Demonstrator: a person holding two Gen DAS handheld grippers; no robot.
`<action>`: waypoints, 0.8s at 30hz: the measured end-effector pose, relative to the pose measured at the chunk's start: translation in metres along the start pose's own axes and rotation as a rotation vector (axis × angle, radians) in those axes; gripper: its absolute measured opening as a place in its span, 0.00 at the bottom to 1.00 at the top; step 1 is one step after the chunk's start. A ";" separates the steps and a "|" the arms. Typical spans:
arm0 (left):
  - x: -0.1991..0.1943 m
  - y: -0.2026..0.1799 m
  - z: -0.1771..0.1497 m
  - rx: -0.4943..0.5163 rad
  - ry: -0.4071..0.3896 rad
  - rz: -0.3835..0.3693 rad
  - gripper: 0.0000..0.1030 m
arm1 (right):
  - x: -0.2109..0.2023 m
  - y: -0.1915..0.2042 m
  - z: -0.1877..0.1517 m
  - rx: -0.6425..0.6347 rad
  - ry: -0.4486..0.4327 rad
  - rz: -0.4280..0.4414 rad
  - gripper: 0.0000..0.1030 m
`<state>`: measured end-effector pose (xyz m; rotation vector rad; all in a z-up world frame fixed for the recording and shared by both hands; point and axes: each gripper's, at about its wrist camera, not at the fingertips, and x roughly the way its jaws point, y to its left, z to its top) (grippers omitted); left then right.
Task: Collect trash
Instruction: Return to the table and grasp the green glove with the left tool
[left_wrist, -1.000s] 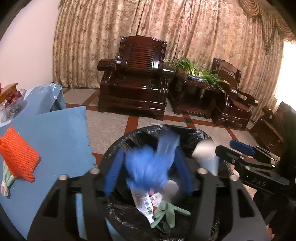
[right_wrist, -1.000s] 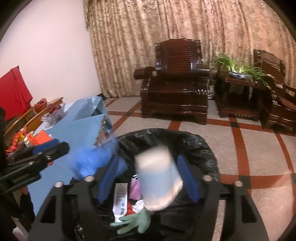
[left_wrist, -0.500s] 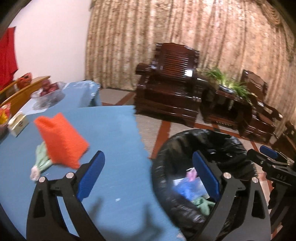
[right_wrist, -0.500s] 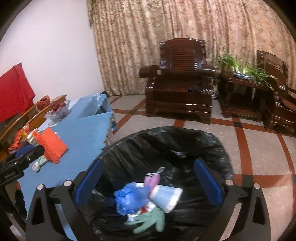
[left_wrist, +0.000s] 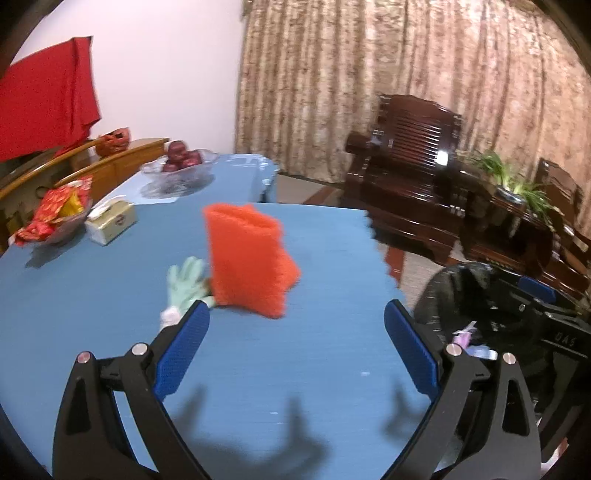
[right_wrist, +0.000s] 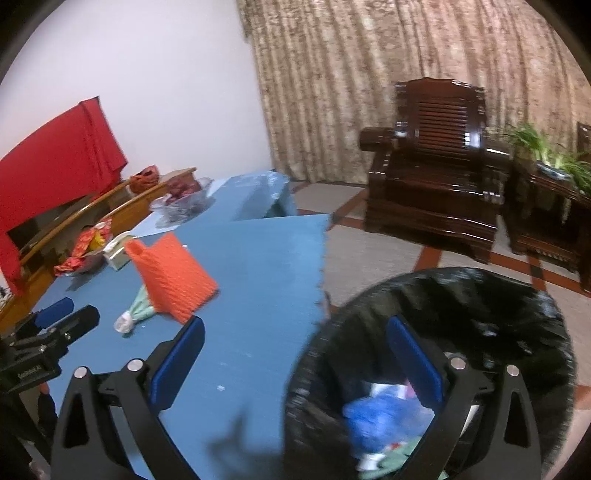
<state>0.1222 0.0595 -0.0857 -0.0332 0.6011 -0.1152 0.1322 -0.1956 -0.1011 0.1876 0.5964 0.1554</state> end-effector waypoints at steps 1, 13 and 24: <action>0.001 0.010 -0.001 -0.006 0.001 0.017 0.90 | 0.006 0.007 0.001 -0.007 0.003 0.009 0.94; 0.031 0.091 -0.003 -0.074 0.028 0.173 0.90 | 0.070 0.065 0.000 -0.087 0.061 0.084 0.94; 0.094 0.123 -0.015 -0.099 0.133 0.186 0.80 | 0.120 0.094 -0.012 -0.129 0.116 0.102 0.94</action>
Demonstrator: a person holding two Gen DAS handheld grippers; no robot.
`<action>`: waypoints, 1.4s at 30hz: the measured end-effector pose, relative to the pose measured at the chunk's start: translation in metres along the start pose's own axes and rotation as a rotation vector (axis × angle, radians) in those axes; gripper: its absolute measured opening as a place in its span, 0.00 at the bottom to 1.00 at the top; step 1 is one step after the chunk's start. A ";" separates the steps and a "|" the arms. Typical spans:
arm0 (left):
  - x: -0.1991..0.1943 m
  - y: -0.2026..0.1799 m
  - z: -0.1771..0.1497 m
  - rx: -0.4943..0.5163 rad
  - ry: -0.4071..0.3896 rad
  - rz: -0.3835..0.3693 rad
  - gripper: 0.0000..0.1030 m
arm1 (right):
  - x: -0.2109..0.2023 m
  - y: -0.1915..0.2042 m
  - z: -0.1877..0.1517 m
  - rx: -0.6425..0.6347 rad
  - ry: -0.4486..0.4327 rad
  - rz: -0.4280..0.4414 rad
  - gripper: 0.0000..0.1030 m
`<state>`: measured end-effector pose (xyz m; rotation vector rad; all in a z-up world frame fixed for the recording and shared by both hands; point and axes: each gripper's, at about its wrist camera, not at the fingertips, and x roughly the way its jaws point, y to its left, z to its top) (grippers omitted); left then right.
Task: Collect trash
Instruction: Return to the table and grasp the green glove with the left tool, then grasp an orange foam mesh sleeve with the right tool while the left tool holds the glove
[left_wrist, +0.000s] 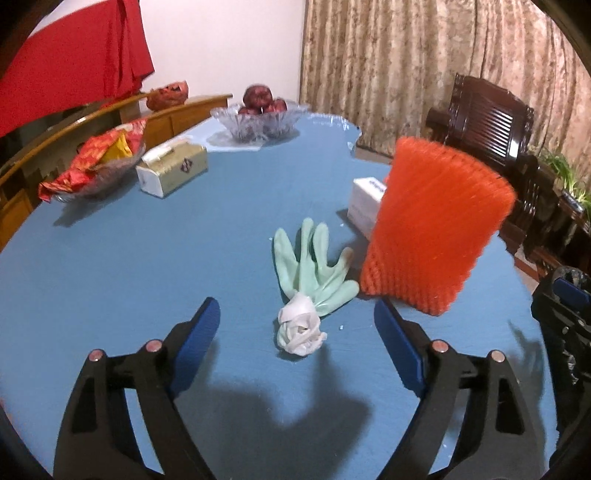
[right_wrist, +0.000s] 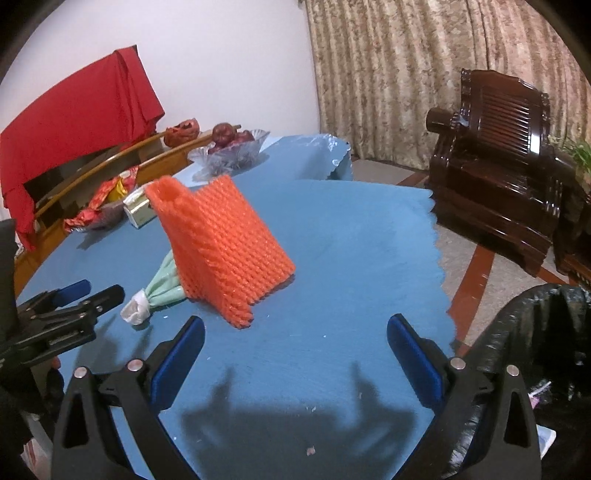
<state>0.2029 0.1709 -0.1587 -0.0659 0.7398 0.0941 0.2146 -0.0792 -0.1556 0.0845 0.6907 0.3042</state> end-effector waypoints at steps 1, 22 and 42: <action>0.008 0.001 0.000 -0.004 0.012 -0.003 0.79 | 0.004 0.001 0.000 -0.001 0.005 0.001 0.94; 0.050 0.007 -0.002 -0.088 0.127 -0.090 0.31 | 0.031 0.011 0.011 -0.042 0.023 0.016 0.94; -0.008 0.033 0.018 -0.115 -0.011 -0.013 0.30 | 0.041 0.063 0.032 -0.158 0.016 0.165 0.69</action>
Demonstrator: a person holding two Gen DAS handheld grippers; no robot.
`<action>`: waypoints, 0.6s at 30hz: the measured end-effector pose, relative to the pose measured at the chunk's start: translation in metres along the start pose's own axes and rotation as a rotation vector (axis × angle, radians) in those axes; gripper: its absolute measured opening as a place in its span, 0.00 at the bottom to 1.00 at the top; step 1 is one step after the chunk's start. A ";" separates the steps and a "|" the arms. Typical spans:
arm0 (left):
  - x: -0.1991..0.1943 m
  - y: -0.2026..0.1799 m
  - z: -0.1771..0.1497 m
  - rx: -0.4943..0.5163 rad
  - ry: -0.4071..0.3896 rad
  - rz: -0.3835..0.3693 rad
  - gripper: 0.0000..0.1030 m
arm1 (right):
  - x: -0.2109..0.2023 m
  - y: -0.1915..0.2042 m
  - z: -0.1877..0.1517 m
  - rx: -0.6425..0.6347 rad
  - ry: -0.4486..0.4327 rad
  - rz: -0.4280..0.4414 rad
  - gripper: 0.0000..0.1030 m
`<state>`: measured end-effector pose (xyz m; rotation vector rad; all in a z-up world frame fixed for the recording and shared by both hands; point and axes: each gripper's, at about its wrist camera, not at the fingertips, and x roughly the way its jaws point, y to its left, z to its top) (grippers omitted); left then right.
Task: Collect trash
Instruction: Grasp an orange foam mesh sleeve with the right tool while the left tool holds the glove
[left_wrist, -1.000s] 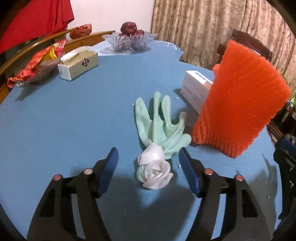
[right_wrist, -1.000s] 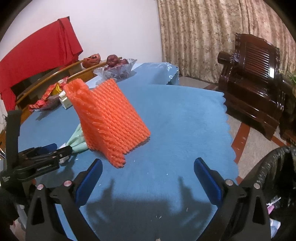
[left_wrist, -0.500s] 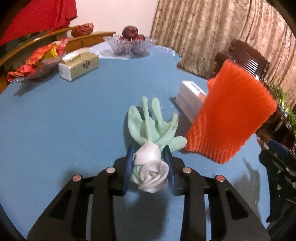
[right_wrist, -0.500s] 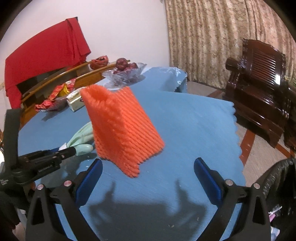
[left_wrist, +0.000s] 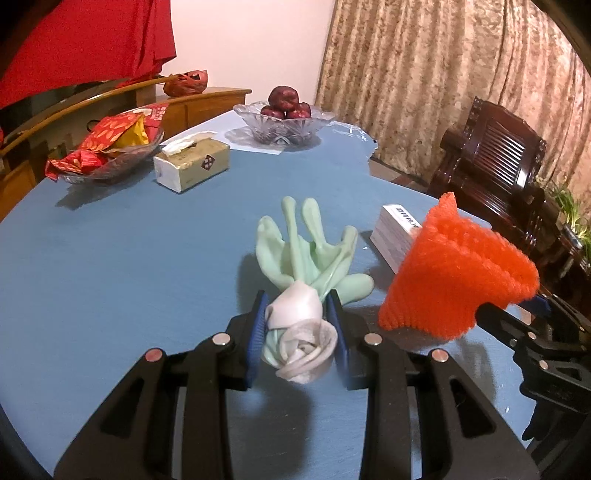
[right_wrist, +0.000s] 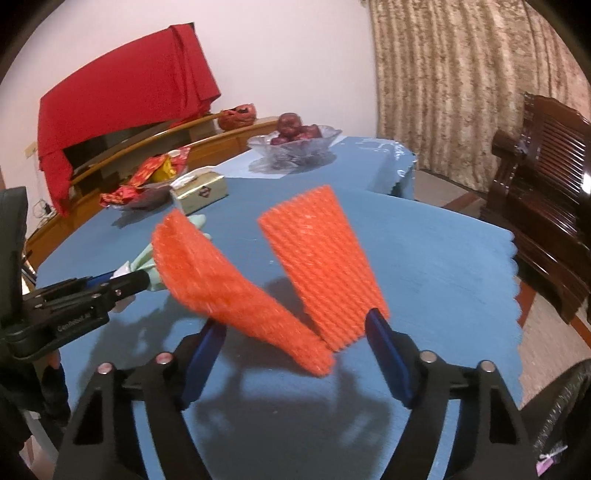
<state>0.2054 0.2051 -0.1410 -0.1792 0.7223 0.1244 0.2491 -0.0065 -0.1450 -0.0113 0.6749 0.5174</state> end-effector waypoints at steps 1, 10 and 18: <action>-0.001 0.001 -0.001 0.001 0.000 0.002 0.30 | 0.001 0.002 0.000 -0.002 0.002 0.007 0.66; -0.011 0.000 0.002 0.014 -0.015 0.015 0.30 | 0.003 0.011 0.002 -0.010 0.040 0.093 0.22; -0.032 -0.010 0.006 0.026 -0.052 0.003 0.30 | -0.023 0.015 0.007 -0.001 0.002 0.115 0.14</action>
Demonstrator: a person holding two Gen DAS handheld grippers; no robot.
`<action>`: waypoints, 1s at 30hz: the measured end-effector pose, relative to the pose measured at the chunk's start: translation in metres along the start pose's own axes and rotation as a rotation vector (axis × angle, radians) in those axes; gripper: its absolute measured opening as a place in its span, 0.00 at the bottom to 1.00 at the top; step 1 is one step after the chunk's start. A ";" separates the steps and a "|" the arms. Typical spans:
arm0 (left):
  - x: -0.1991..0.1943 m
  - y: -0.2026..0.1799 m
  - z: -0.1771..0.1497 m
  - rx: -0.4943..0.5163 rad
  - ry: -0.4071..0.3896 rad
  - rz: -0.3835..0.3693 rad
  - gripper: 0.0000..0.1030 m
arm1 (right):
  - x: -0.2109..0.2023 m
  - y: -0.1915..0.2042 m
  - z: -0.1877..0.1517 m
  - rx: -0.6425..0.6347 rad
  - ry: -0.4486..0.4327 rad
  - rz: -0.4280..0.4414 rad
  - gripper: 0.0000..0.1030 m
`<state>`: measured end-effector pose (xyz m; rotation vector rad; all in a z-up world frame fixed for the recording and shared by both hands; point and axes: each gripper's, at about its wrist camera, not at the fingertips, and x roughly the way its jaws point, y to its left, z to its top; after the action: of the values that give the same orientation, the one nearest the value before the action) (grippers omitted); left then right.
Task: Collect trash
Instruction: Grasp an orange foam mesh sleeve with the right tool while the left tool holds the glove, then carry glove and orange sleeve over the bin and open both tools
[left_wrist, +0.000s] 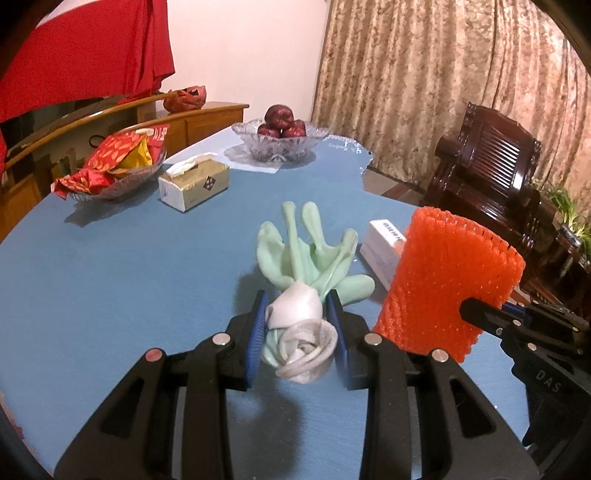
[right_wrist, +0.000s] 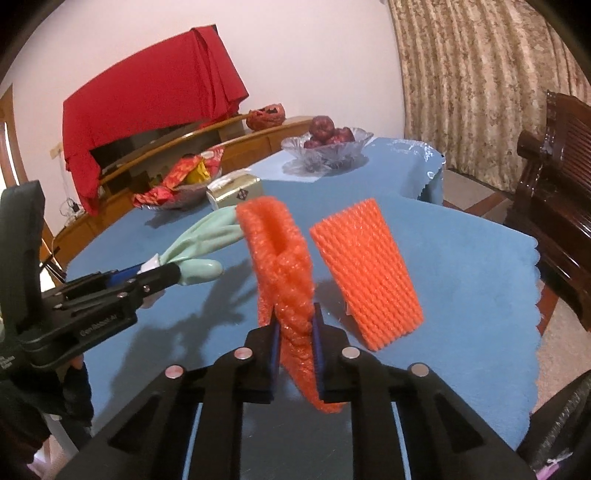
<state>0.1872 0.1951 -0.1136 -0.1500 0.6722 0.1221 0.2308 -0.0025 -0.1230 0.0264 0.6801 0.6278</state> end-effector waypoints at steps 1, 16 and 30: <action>-0.005 -0.002 0.001 0.001 -0.006 -0.004 0.30 | -0.003 0.000 0.001 0.004 -0.005 -0.001 0.14; -0.061 -0.053 0.000 0.052 -0.041 -0.090 0.30 | -0.096 -0.021 -0.006 0.081 -0.081 -0.078 0.14; -0.092 -0.141 -0.015 0.143 -0.061 -0.242 0.30 | -0.181 -0.066 -0.034 0.141 -0.140 -0.232 0.14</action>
<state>0.1293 0.0481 -0.0540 -0.0892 0.5953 -0.1531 0.1370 -0.1624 -0.0600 0.1199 0.5803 0.3502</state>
